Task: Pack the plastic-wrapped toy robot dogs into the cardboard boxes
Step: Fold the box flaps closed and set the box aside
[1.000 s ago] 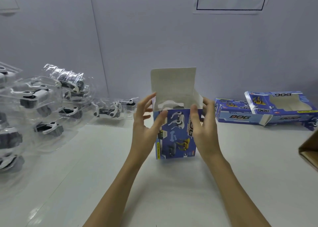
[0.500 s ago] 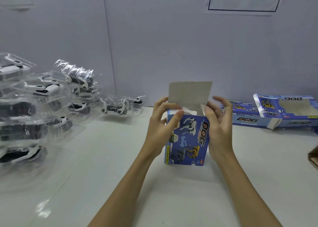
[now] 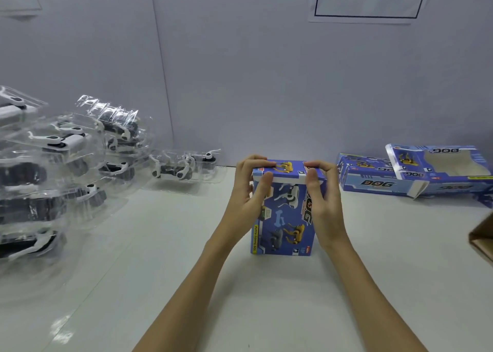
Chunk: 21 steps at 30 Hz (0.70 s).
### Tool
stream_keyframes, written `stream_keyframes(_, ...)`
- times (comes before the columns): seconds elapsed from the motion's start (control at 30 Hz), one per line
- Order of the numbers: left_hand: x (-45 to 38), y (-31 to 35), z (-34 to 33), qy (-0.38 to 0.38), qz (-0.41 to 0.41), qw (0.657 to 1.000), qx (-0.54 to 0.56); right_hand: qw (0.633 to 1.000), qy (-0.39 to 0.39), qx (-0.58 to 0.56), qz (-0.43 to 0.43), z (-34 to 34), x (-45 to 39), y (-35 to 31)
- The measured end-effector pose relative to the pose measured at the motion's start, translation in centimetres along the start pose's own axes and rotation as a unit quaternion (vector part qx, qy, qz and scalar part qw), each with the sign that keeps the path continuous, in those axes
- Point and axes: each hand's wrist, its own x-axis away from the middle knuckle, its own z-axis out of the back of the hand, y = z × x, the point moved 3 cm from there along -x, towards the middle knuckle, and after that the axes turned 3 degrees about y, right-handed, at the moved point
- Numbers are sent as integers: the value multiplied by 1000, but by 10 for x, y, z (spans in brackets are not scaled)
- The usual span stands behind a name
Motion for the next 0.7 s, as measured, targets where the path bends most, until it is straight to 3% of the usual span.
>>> stream_keyframes(0.53, 6, -7, 0, -10, 42, 998, 55, 998, 1, 63, -9, 6, -2, -3)
stream_keyframes(0.63, 12, -8, 0, 95, -4, 994, -60, 994, 63, 90, 8, 1, 0, -6)
stream_keyframes(0.7, 17, -7, -1, 119, -45, 974, -189, 992, 113, 62, -6, -6, 4, -6)
